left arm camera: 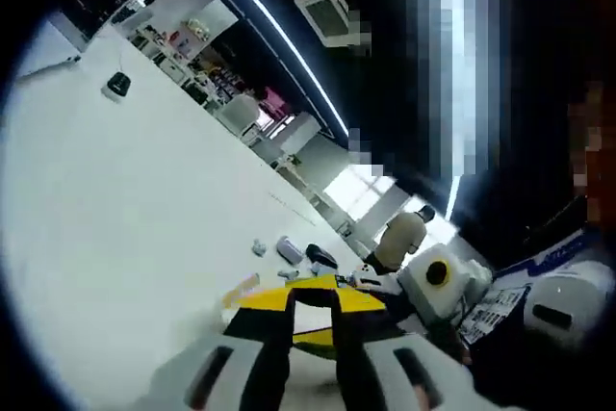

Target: Pick up the earbuds from the table and place the earbuds into the earbud case

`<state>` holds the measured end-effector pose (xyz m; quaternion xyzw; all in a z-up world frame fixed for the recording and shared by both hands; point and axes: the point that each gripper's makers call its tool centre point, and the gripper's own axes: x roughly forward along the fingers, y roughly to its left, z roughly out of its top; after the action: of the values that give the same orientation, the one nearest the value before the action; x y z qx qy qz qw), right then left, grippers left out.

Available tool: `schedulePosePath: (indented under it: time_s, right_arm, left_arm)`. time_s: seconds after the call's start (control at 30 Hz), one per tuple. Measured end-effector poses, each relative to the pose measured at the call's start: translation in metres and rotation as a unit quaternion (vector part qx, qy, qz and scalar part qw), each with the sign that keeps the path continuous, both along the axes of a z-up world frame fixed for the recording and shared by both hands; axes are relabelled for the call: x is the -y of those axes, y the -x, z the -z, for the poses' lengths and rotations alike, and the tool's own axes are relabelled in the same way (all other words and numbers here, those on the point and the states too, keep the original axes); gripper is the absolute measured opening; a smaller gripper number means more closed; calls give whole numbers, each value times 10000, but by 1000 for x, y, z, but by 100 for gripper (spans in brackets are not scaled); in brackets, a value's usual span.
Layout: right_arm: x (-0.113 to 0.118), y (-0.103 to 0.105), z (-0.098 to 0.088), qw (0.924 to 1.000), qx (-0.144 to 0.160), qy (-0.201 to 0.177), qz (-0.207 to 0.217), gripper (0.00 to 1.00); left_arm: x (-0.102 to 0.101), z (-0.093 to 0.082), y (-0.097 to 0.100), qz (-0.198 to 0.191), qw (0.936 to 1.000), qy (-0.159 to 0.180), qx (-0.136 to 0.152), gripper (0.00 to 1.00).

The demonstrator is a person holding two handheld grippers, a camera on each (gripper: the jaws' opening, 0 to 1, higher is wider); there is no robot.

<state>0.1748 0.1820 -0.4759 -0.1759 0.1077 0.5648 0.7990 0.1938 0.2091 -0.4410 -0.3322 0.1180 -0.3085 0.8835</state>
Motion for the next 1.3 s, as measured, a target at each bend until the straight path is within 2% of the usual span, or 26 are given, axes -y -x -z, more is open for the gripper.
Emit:
schedulePosePath:
  time_s: [0.03, 0.07, 0.1, 0.13, 0.17, 0.23, 0.27, 0.3, 0.33, 0.37, 0.4, 0.43, 0.5, 0.53, 0.57, 0.67, 0.73, 0.8, 0.87, 0.9, 0.97, 1.0, 1.07, 1.13, 1.23, 1.3]
  right_arm:
    - [4, -2, 5, 9995, 165, 270, -6, 24]
    - [4, -3, 6, 9990, 315, 329, -34, 24]
    - [5, -3, 7, 9990, 298, 346, -15, 24]
    - [7, -1, 13, 9989, 222, 407, -10, 24]
    - [7, 1, 10, 9995, 201, 230, -43, 24]
    - [10, 0, 12, 9997, 143, 209, -22, 24]
    - [10, -1, 12, 9998, 99, 194, -12, 24]
    - [11, -1, 12, 9998, 70, 190, -12, 24]
    - [11, -2, 12, 9998, 43, 194, -13, 23]
    - [11, -1, 8, 10000, -64, 41, -47, 22]
    - [11, -3, 7, 9994, -320, -113, 23, 22]
    - [11, -7, 4, 9971, -658, -370, 53, 23]
    - [13, -13, 4, 9933, -1039, -509, 64, 25]
    - [15, -18, 5, 9939, -995, -472, 78, 27]
    - [15, -19, 6, 9943, -966, -458, 54, 29]
    - [12, -15, 13, 9936, -1051, -398, -86, 34]
    - [9, -12, 16, 9934, -1073, -396, -121, 37]
    - [-2, -7, 26, 9956, -902, -143, -225, 44]
    - [-11, -5, 28, 9974, -673, -18, -260, 51]
    - [-13, -9, 31, 9983, -557, 93, -157, 51]
    - [-9, -20, 34, 9986, -438, 284, 37, 40]
    - [-10, -22, 33, 9978, -636, 190, 50, 36]
    - [-11, -27, 31, 9947, -1030, 2, 76, 36]
    - [-13, -32, 30, 9962, -853, 91, -124, 36]
    - [-18, -36, 30, 9961, -842, 147, -208, 36]
    - [-21, -40, 30, 9973, -632, 190, -316, 36]
  left_arm:
    - [-12, -5, -3, -208, 9997, 116, 15, 17]
    - [-23, -9, -7, -346, 9990, 296, 17, 18]
    - [-29, -11, -9, -366, 9986, 388, -18, 21]
    - [-35, -6, -14, -262, 9984, 436, -238, 24]
    - [-35, -2, -16, -128, 9986, 398, -320, 33]
    - [-34, 7, -20, -79, 9979, 344, -538, 56]
    - [-35, 11, -23, -153, 9983, 172, -537, 68]
    - [-33, 17, -23, -137, 9987, -136, -479, 72]
    - [-28, 22, -22, -5, 9982, -359, -485, 72]
    - [-20, 27, -20, 213, 9972, -466, -549, 70]
    - [-13, 34, -19, 398, 9953, -607, -639, 68]
    - [-9, 41, -19, 520, 9925, -899, -646, 64]
    - [-1, 53, -15, 794, 9810, -1651, -647, 56]
    - [3, 51, -14, 852, 9779, -1831, -541, 54]
    - [6, 48, -14, 830, 9776, -1879, -463, 52]
    - [20, 39, -10, 672, 9775, -1990, -188, 51]
    - [22, 38, -5, 668, 9769, -2019, -185, 50]
    - [18, 36, 2, 498, 9773, -2052, -172, 49]
    - [9, 31, 2, 271, 9814, -1891, -161, 49]
    - [4, 29, 1, 136, 9842, -1760, -164, 49]
    - [-5, 29, 1, 48, 9869, -1601, -181, 49]
    - [-7, 29, 1, 35, 9875, -1568, -187, 48]
    - [-12, 29, 1, 7, 9885, -1501, -197, 46]
    - [-14, 28, 0, 14, 9891, -1461, -160, 45]
    - [-15, 22, -6, 118, 9906, -1364, 0, 42]
    - [-16, 19, -12, 64, 9907, -1351, 116, 42]
